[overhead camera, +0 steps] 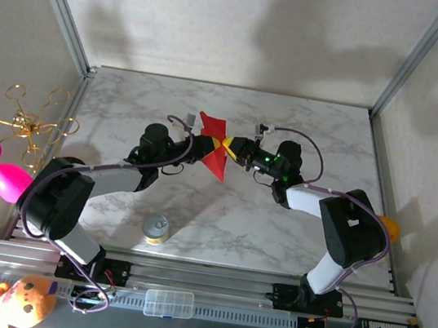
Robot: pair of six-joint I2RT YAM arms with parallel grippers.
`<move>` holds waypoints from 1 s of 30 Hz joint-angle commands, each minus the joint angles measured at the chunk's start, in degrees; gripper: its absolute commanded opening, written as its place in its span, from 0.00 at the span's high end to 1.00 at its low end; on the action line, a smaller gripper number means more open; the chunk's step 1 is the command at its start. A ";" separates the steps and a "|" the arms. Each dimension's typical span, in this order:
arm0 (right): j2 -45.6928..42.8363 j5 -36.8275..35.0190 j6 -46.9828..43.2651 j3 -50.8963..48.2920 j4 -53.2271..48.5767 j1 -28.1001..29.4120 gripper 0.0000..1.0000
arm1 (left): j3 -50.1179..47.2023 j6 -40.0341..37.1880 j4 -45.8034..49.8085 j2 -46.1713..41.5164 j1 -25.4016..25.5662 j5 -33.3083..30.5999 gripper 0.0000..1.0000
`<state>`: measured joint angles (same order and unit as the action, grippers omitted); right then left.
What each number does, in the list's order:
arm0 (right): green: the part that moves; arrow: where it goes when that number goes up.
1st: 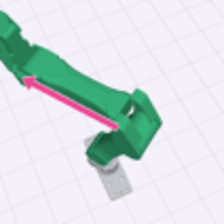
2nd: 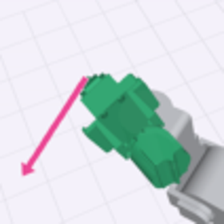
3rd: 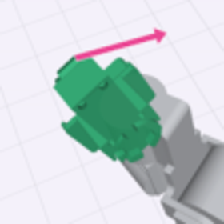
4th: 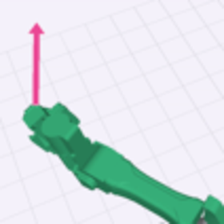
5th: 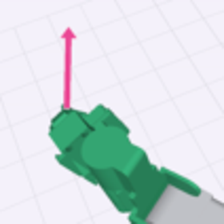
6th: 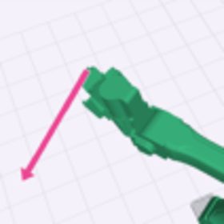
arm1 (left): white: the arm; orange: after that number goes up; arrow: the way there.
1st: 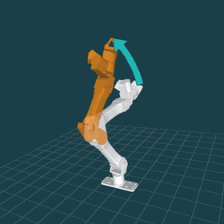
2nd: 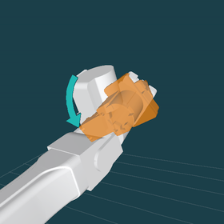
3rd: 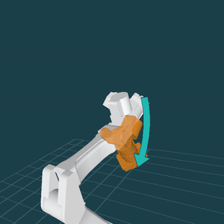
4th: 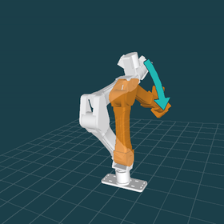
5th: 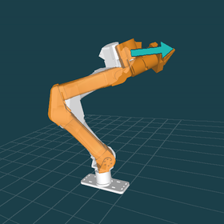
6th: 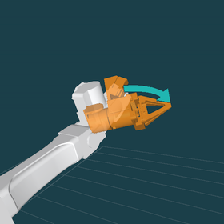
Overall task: Fold a paper plane with a square sheet of paper (pick it up from the middle)
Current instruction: Turn over the paper at the center of the table.
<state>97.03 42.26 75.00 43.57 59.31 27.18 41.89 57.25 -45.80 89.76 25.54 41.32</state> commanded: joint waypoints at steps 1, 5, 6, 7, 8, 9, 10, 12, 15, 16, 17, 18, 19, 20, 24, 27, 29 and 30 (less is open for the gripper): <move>-0.89 0.19 -2.78 0.15 -3.82 -0.91 0.79 | 2.19 -1.71 2.22 -0.81 0.56 -0.25 0.84; -4.57 -2.96 -8.50 0.20 -12.14 -2.56 0.63 | 2.76 -4.46 7.21 -1.55 0.41 -1.88 0.88; -5.79 -4.30 -10.58 0.28 -14.87 -2.91 0.60 | 2.92 -5.05 8.10 -1.78 0.39 -2.30 0.88; -7.43 -6.32 -13.31 0.46 -18.61 -3.28 0.57 | 3.21 -5.95 9.67 -2.00 0.31 -2.74 0.88; -9.13 -8.71 -16.21 0.72 -22.59 -3.54 0.54 | 3.64 -7.07 11.92 -2.26 0.22 -3.42 0.89; -10.56 -11.02 -18.83 0.85 -25.97 -3.74 0.51 | 4.32 -8.34 14.47 -2.38 0.21 -4.20 0.89; -12.08 -14.02 -21.68 1.24 -30.05 -3.82 0.49 | 5.31 -10.26 18.23 -2.53 0.15 -5.50 0.89; -14.87 -19.67 -26.83 2.01 -36.80 -3.87 0.45 | 7.97 -14.76 27.26 -2.43 0.21 -9.39 0.89; -18.22 -27.92 -32.71 2.74 -44.52 -3.89 0.41 | 13.42 -21.51 42.28 -1.22 0.60 -18.32 0.88; -19.19 -30.78 -34.18 2.83 -46.67 -3.98 0.39 | 15.56 -23.66 47.08 -0.48 0.81 -21.97 0.88; -20.30 -33.73 -35.44 2.68 -48.43 -3.97 0.38 | 17.74 -25.55 51.58 0.48 1.20 -26.05 0.88; -21.12 -36.28 -36.02 2.51 -49.76 -3.94 0.37 | 19.67 -27.00 55.06 1.43 1.56 -29.51 0.88; -22.01 -39.10 -36.76 2.32 -51.19 -3.97 0.36 | 21.92 -28.50 59.16 2.68 2.06 -33.76 0.88; -22.85 -41.70 -37.44 2.18 -52.43 -3.95 0.35 | 24.19 -29.81 62.23 4.09 2.82 -38.23 0.87; -25.37 -47.56 -39.67 1.57 -54.95 -4.02 0.33 | 32.99 -32.93 74.54 10.12 5.98 -54.61 0.87; -26.98 -48.90 -41.02 0.62 -54.74 -4.05 0.33 | 39.03 -33.77 81.78 15.19 8.53 -66.50 0.88; -27.98 -50.17 -41.32 -0.18 -54.41 -4.15 0.33 | 42.79 -33.69 86.02 18.77 9.97 -72.30 0.88; -28.34 -50.70 -41.34 -0.48 -54.34 -4.18 0.33 | 44.27 -33.57 87.71 20.38 10.64 -74.37 0.88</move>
<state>70.54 -3.51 36.14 44.49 6.09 23.40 82.15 25.87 29.76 106.94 34.48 -17.91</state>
